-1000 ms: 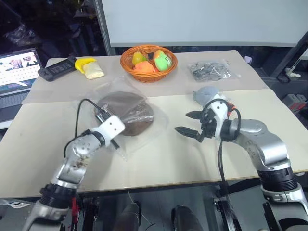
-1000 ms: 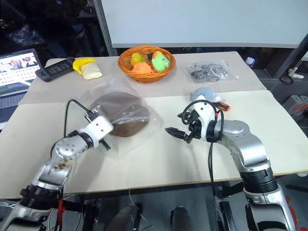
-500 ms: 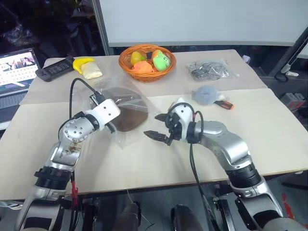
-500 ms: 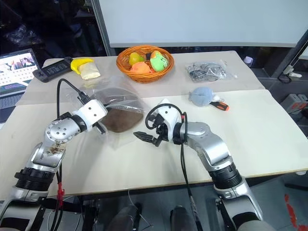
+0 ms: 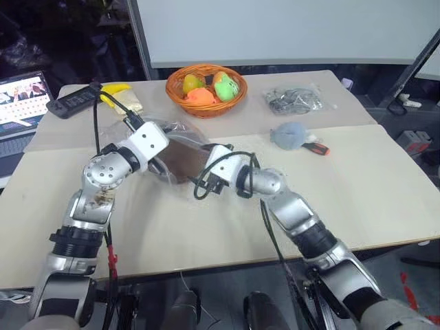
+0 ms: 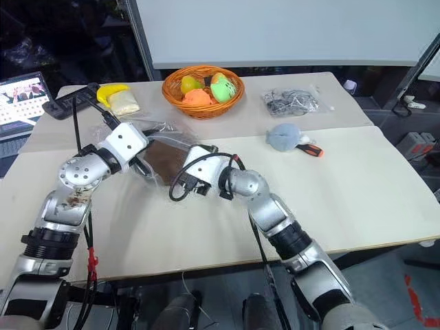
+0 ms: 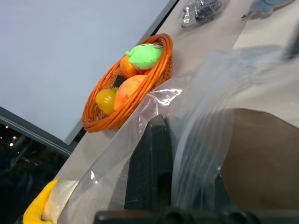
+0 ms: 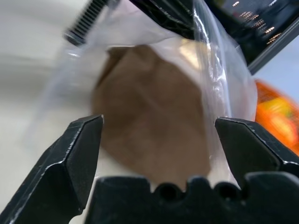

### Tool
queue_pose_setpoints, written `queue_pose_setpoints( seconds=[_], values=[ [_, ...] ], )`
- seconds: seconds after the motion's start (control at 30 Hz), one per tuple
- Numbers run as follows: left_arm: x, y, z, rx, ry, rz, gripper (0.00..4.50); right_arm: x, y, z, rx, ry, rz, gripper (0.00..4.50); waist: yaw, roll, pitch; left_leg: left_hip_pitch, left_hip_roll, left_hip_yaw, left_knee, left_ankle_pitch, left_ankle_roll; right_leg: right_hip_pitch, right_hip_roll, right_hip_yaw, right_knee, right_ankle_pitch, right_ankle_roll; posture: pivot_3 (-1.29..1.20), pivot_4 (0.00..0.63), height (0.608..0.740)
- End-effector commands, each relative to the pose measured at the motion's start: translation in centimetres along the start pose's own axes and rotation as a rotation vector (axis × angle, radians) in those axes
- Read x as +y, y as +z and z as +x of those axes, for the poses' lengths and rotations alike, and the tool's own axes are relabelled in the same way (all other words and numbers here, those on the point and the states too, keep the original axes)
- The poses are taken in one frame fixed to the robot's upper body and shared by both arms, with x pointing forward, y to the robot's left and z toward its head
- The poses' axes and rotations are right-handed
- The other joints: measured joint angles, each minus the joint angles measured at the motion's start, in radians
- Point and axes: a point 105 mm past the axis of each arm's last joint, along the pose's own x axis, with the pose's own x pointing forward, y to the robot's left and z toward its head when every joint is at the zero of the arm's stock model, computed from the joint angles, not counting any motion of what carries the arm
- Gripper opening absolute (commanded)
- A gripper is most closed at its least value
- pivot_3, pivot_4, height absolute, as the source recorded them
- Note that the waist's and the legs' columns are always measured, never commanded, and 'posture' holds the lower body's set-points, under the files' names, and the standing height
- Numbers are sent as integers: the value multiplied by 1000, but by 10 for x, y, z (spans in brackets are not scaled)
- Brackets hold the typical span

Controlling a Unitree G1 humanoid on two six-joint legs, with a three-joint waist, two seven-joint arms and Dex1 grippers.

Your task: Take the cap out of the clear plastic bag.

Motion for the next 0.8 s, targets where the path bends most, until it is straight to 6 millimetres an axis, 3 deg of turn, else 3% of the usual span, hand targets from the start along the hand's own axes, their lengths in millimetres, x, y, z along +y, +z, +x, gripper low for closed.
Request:
queue_pose_setpoints(
  seconds=[0.03,0.17,0.33,0.53,0.63,0.8],
  values=[
    [1,9,-2,-30,2,-2,42,6,2,14,-19,9,-184,4500,0,0,0,0,0,0,0,0,0,0,0,0,0,0,0,0,150,740],
    [1,7,-3,-23,3,-6,42,24,0,21,-35,84,-285,4500,0,0,0,0,0,0,0,0,0,0,0,0,0,0,0,0,150,740],
    [1,6,-3,-19,2,-12,42,32,-5,23,-34,128,-338,4500,-1,0,0,0,0,0,0,0,0,0,0,0,1,0,0,0,150,740],
    [-1,7,-4,-20,-3,-16,42,22,-23,38,87,44,-380,4500,-5,0,0,1,0,0,0,0,0,0,1,0,2,0,0,0,150,740],
    [-3,6,-4,-17,-6,-15,42,11,-22,50,126,-39,-372,4500,-12,0,0,1,0,0,0,0,0,-1,1,1,2,0,-1,0,150,740],
    [-2,6,-4,-16,-6,-12,42,13,-18,56,107,-42,-357,4500,-20,0,0,1,0,0,-1,1,-1,-2,1,1,3,0,-1,0,150,740]
  ],
)
